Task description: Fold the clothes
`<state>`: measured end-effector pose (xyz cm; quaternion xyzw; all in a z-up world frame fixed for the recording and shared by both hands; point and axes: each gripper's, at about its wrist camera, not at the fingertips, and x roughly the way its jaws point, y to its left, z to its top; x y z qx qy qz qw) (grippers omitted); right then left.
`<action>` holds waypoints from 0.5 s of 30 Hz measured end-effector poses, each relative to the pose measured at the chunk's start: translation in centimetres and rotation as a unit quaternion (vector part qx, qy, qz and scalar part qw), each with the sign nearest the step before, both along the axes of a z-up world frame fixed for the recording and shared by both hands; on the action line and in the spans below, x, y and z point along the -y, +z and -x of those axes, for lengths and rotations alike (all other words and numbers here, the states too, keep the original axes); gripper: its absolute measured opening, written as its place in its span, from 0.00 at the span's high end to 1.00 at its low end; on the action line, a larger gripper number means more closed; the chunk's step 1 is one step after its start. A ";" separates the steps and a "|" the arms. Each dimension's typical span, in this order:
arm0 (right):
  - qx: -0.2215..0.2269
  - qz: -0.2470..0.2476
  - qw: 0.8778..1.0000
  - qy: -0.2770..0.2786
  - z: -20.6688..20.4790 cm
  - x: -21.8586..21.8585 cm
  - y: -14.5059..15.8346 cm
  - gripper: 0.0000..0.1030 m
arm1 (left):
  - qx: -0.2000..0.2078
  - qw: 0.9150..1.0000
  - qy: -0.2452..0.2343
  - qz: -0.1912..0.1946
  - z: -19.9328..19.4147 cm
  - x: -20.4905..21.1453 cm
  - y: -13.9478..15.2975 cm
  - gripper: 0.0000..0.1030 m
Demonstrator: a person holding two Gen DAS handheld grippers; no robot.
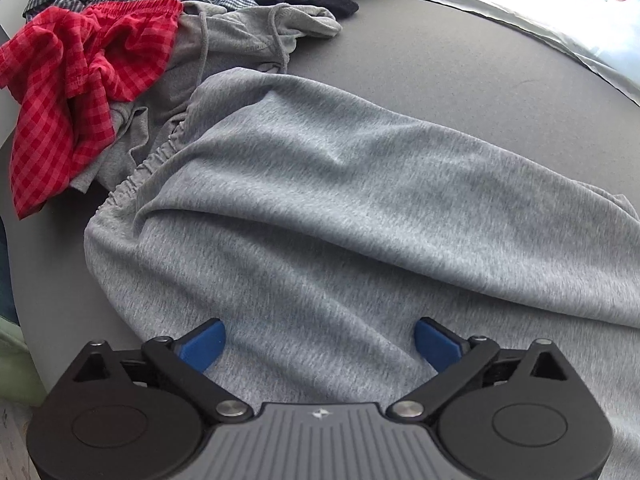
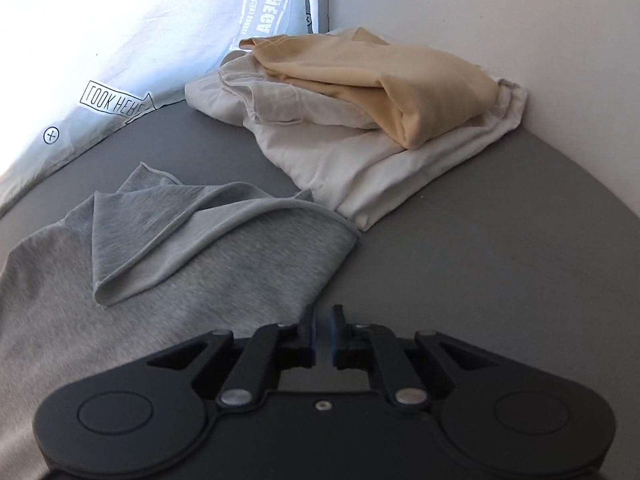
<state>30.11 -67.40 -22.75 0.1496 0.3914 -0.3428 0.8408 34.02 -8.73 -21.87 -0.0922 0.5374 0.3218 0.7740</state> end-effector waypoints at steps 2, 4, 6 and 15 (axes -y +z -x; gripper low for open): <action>-0.002 0.038 0.999 0.016 0.2 -0.7 0.7 0.62 | 0.003 1.000 0.008 0.004 0.1 -0.1 -0.1 0.00; -0.001 0.084 0.995 0.051 -0.2 -2.1 1.6 0.63 | 0.004 1.000 0.015 0.006 0.1 -0.2 -0.1 0.00; 0.008 0.120 0.989 0.089 -0.7 -3.4 2.2 0.64 | 0.001 1.000 0.010 -0.002 0.0 0.0 -0.2 0.00; 0.052 0.085 0.971 0.216 -9.4 -2.7 3.1 0.86 | -0.007 1.000 0.007 -0.001 -0.5 -0.2 -0.2 0.00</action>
